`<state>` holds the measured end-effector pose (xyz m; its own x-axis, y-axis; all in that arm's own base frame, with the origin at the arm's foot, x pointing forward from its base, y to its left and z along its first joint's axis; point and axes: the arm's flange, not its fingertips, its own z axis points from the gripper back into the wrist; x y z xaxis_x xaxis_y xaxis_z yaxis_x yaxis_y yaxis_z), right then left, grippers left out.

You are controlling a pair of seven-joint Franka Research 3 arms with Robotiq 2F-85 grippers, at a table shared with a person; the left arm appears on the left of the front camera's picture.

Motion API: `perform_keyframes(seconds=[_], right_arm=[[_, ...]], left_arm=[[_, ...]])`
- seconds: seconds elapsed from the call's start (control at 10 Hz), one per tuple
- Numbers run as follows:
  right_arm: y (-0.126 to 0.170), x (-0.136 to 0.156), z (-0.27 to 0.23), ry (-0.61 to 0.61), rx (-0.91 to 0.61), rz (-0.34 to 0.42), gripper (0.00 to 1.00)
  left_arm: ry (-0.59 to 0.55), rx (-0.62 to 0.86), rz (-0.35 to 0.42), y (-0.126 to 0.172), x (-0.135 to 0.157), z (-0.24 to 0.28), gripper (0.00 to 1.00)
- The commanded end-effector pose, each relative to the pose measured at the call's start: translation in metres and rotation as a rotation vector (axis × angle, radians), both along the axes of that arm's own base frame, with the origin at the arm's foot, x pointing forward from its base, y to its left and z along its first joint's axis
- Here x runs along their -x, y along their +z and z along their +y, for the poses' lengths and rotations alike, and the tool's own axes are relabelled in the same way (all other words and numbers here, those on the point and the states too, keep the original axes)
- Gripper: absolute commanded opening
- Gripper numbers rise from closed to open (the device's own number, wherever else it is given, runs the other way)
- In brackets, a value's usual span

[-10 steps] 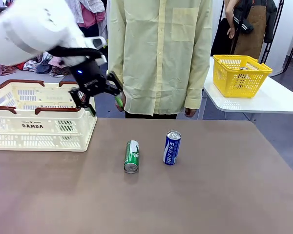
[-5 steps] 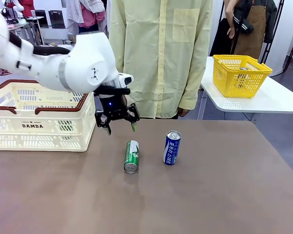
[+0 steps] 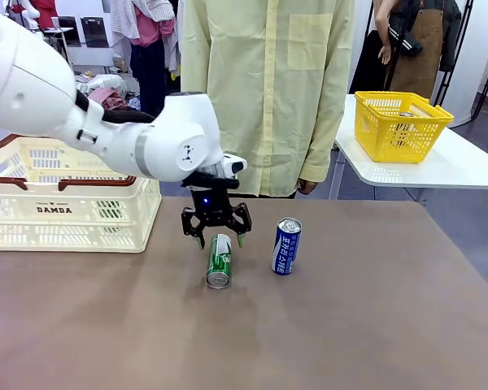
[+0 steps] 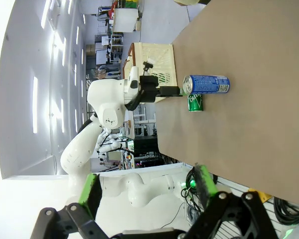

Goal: Place the drinks into the Shopping basket.
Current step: Pick up one drink and place it into the Shopping basket.

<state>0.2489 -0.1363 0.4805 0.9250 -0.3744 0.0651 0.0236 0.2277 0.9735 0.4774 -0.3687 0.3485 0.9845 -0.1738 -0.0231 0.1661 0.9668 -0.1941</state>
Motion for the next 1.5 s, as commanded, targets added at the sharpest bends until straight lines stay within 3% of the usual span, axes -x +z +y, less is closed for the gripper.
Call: perform_keyframes(seconds=[0.0,0.4,0.9,1.0,1.1,1.4], right_arm=[[0.004,-0.001,0.001,-0.009,-0.020,0.001,1.00],[0.004,-0.001,0.001,-0.009,-0.020,0.001,1.00],[0.004,-0.001,0.001,-0.009,-0.020,0.001,1.00],[0.004,-0.001,0.001,-0.009,-0.020,0.001,1.00],[0.004,-0.001,0.001,-0.009,-0.020,0.001,1.00],[0.004,-0.001,0.001,-0.009,-0.020,0.001,1.00]], left_arm=[[0.007,-0.025,0.037,-0.006,-0.008,-0.004,1.00],[0.020,-0.076,0.062,-0.029,-0.009,-0.006,1.00],[0.030,-0.095,0.057,-0.033,-0.010,-0.005,0.97],[0.027,-0.101,0.047,-0.033,-0.010,-0.006,0.37],[0.025,-0.106,0.043,-0.033,-0.010,-0.006,0.00],[0.031,-0.121,0.037,-0.038,-0.010,-0.006,0.00]])
